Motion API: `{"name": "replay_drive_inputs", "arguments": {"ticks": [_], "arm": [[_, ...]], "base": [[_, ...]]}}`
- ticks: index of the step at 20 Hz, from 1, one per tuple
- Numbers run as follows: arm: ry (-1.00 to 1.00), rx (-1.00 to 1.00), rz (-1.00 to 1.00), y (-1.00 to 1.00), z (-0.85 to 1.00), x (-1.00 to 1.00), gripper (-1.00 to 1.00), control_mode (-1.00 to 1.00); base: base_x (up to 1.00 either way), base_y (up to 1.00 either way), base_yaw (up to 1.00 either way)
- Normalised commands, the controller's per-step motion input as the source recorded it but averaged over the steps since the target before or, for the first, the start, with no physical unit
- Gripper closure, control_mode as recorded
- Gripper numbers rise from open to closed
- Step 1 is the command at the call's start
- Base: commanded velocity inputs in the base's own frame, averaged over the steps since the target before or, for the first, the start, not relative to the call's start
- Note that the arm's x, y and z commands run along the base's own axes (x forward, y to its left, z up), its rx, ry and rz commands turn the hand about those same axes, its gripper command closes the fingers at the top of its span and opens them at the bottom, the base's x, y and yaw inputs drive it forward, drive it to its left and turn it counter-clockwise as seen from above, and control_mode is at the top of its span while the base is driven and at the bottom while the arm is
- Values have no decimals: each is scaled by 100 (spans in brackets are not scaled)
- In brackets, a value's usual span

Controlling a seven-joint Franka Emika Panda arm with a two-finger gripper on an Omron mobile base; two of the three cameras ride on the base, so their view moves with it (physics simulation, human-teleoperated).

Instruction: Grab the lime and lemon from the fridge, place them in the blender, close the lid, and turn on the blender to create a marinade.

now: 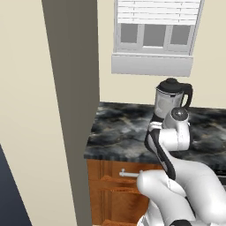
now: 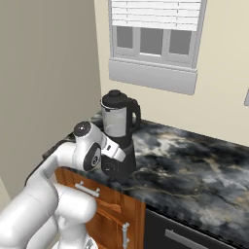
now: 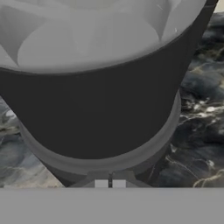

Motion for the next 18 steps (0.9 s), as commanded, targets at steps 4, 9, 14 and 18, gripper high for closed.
{"name": "replay_drive_inputs", "arguments": {"ticks": [4, 9, 14, 18], "arm": [[-4, -2, 0, 29, -79, -13, 100, -100], [7, -1, 3, 15, -81, -20, 100, -100], [20, 0, 2, 15, -77, -18, 100, -100], [11, 0, 0, 15, -89, 3, 100, -100]], "base": [[0, 0, 0], [0, 0, 0], [0, 0, 0], [0, 0, 0]]}}
